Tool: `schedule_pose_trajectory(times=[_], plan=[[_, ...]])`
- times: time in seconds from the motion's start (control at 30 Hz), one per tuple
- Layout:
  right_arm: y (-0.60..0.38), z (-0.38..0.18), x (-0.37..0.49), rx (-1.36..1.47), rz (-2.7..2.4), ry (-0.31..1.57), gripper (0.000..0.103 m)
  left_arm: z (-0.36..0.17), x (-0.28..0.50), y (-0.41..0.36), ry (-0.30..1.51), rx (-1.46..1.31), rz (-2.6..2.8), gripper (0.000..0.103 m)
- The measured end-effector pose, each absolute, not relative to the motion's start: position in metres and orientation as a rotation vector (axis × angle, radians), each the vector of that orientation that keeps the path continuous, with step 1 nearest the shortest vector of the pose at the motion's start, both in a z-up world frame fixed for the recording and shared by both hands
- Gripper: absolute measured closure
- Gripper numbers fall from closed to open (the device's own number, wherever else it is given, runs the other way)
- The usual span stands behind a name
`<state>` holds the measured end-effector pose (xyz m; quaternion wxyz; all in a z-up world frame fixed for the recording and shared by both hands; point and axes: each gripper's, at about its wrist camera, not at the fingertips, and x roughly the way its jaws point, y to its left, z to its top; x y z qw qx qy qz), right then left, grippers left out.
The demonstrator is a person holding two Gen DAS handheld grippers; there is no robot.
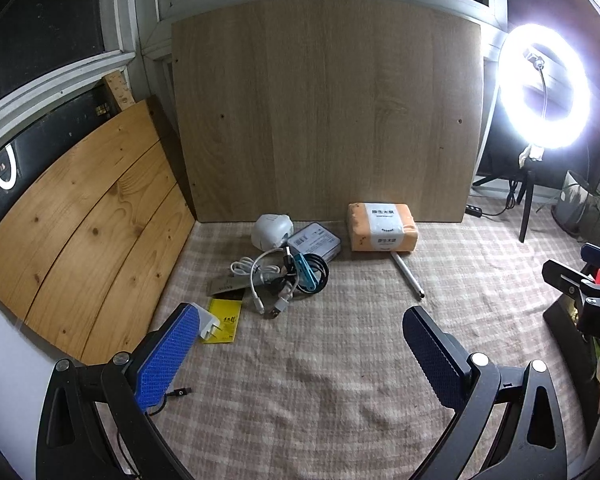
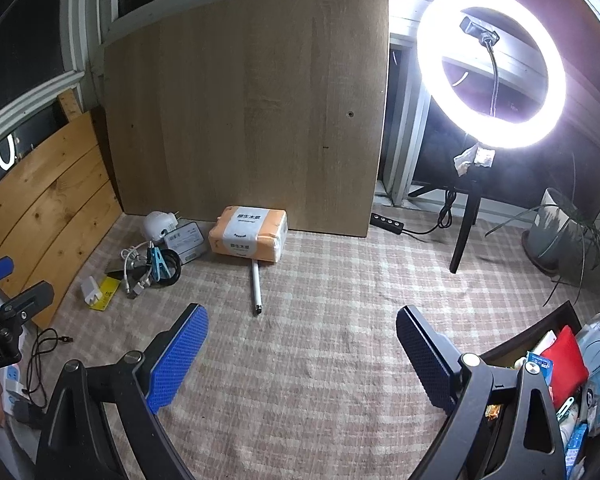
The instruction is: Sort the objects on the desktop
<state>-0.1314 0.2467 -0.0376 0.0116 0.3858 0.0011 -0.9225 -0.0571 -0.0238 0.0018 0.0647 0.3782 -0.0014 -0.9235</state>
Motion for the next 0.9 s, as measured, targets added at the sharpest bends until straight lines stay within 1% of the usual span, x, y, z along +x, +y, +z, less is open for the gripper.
schedule_pose_trajectory(times=[0.5, 0.77, 0.9], plan=[[0.250, -0.047, -0.152, 1.224, -2.892, 0.012, 0.010, -0.012, -0.081, -0.025, -0.008, 1.174, -2.780, 0.000], [0.246, -0.055, -0.175, 1.233, -2.871, 0.032, 0.010, -0.022, -0.097, -0.042, 0.029, 1.191, -2.767, 0.000], [0.245, -0.061, -0.191, 1.249, -2.839, 0.013, 0.010, -0.028, -0.106, -0.055, 0.045, 1.203, -2.753, 0.000]])
